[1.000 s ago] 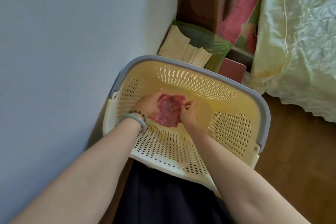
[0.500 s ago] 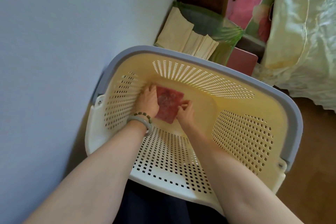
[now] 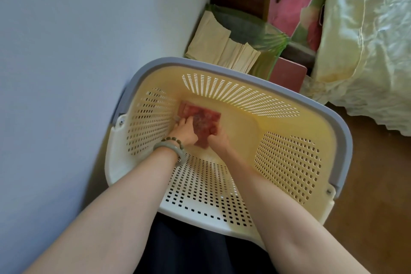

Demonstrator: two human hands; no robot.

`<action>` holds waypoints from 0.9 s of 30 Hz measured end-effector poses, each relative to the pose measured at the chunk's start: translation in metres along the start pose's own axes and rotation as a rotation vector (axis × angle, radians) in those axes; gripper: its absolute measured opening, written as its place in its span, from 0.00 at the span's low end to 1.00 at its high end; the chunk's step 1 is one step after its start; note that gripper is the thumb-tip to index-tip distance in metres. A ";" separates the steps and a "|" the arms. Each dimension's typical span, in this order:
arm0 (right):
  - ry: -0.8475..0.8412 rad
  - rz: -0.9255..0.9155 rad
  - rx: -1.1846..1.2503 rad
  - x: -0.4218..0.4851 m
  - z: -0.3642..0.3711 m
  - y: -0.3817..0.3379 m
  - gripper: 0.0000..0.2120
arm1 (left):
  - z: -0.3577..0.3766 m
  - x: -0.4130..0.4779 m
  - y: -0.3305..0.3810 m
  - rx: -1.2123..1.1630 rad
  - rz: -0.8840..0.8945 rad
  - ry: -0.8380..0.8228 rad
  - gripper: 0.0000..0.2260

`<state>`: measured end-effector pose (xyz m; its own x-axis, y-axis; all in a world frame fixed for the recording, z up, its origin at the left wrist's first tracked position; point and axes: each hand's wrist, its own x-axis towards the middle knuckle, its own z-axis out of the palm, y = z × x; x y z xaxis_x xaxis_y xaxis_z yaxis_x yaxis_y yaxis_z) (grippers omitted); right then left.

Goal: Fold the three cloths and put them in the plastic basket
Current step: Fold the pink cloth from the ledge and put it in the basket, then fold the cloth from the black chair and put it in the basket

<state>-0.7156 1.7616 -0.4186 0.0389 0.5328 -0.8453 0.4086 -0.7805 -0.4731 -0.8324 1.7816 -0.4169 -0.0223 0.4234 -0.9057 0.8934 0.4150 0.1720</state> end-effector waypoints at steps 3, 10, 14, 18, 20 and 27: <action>0.032 -0.055 -0.030 -0.022 -0.016 -0.015 0.21 | -0.019 -0.023 0.005 -0.064 0.050 0.062 0.30; 0.043 -0.246 0.022 -0.108 -0.058 -0.051 0.22 | -0.050 -0.105 0.013 -0.454 0.237 0.172 0.19; 0.018 -0.358 -0.036 -0.173 -0.087 -0.067 0.28 | -0.062 -0.162 0.012 -0.575 0.382 0.159 0.22; 0.065 -0.451 -0.007 -0.238 -0.120 -0.070 0.30 | -0.078 -0.218 0.026 -0.551 0.571 0.205 0.30; 0.124 -0.499 0.035 -0.274 -0.134 -0.064 0.31 | -0.083 -0.247 0.039 -0.535 0.691 0.235 0.30; 0.389 -0.591 0.247 -0.376 -0.175 -0.011 0.35 | -0.076 -0.330 0.096 -0.462 1.093 0.107 0.35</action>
<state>-0.5757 1.6270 -0.0517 0.2151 0.9274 -0.3061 0.2467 -0.3549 -0.9018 -0.7730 1.7431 -0.0718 0.5937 0.7889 -0.1589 0.2163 0.0338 0.9757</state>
